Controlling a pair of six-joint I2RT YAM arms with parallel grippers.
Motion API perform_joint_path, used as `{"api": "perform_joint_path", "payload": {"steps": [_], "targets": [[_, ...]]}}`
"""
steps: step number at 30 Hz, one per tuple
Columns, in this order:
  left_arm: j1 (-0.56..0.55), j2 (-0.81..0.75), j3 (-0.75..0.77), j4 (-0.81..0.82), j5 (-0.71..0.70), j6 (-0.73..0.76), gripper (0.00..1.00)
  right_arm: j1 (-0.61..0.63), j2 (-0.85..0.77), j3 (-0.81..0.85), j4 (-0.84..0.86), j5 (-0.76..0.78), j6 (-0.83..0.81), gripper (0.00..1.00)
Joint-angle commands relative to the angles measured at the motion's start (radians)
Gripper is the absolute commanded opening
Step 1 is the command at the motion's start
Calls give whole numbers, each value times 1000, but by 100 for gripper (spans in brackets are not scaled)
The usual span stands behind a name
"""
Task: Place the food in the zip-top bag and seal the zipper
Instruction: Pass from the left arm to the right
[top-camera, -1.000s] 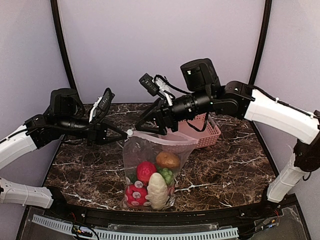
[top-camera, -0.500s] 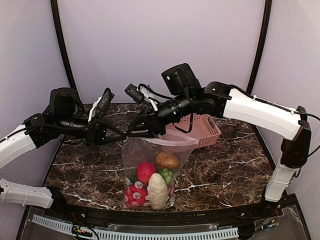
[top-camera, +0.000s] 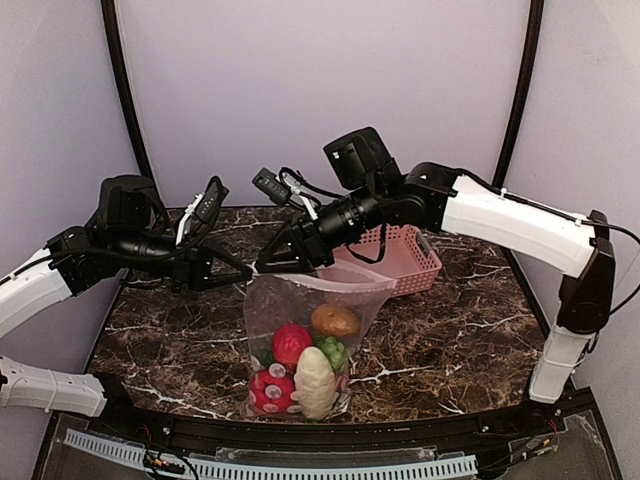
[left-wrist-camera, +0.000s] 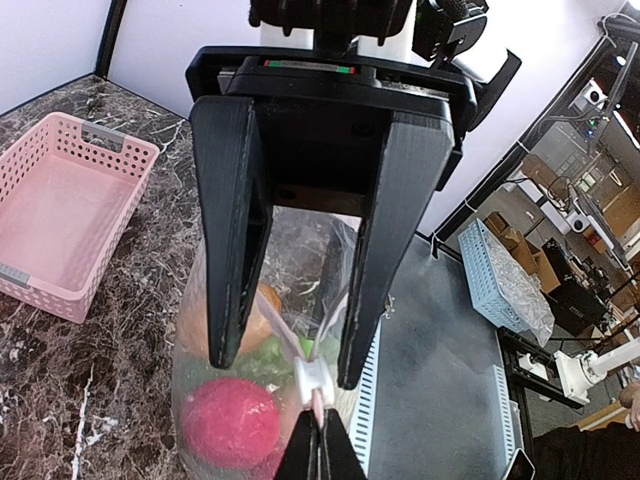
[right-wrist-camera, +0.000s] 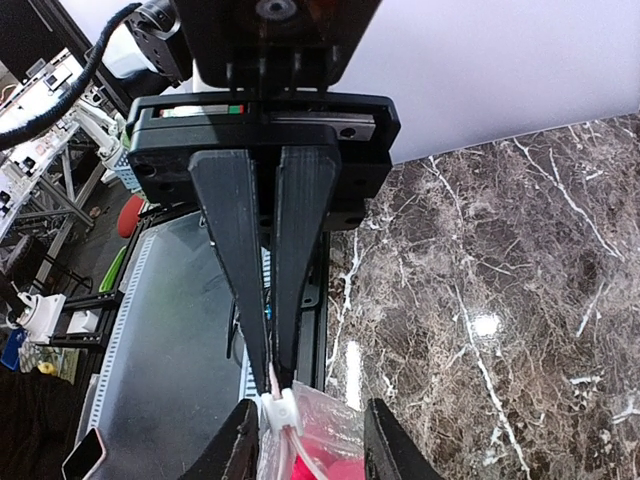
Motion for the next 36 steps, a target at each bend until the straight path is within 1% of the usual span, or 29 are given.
{"api": "perform_joint_path", "payload": {"steps": [1, 3, 6, 8, 10, 12, 15, 17, 18, 19, 20, 22, 28, 30, 32, 34, 35, 36], "targets": [[2, -12, 33, -14, 27, 16, 1, -9, 30, 31, -1, -52, -1, 35], [1, -12, 33, -17, 27, 17, 1, -9, 32, 31, -1, -59, -3, 33], [1, -12, 34, -18, 28, 19, 1, -9, 32, 31, 1, -68, -6, 27], [1, -10, 33, -18, 28, 19, 1, -9, 35, 34, 2, -79, -6, 19], [1, -9, 32, -19, 26, 19, 1, -10, 35, 34, 3, -83, -6, 7], [2, -10, 31, -17, 22, 17, 1, -10, 32, 31, 9, -87, -4, 0], [2, -16, 28, -7, 12, 8, 1, -10, 21, 22, 24, -81, 0, 0], [2, -23, 27, -7, 4, 7, 12, -12, 14, 17, 31, -74, 2, 0], [2, -27, 25, -7, 1, 6, 21, -12, 12, 17, 32, -71, 4, 0], [3, -28, 24, -7, 0, 5, 26, -13, 11, 17, 34, -68, 5, 0], [3, -28, 22, -7, 1, 4, 35, -12, 9, 17, 36, -66, 6, 0], [2, -28, 19, -8, 2, 1, 45, -13, 10, 15, 41, -60, 11, 0], [1, -17, 11, -5, 3, -6, 52, -15, 2, 12, 61, -18, 28, 0], [1, -11, 9, -7, -5, -6, 52, -14, -1, 8, 67, -11, 32, 0], [2, -2, 9, -8, -6, -7, 49, -16, -6, 2, 76, -6, 36, 0], [1, 3, 8, -6, -7, -8, 40, -17, -9, -5, 81, -4, 39, 0], [1, 4, 10, -5, -9, -9, 33, -17, -11, -7, 82, -3, 40, 0], [1, 4, 9, -2, -12, -9, 30, -18, -12, -11, 84, -2, 41, 0]]}}
